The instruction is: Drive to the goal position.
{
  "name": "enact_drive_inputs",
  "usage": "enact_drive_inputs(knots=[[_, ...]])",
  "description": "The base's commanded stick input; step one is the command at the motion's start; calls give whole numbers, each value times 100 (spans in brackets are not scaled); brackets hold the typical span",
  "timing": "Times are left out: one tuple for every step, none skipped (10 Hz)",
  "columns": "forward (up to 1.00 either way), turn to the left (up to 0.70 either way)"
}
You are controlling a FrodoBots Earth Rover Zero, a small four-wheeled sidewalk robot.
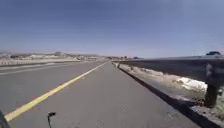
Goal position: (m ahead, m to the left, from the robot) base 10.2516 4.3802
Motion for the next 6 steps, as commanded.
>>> enact_drive_inputs(knots=[[85, 0], [85, 0], [85, 0], [85, 0], [85, 0], [85, 0]])
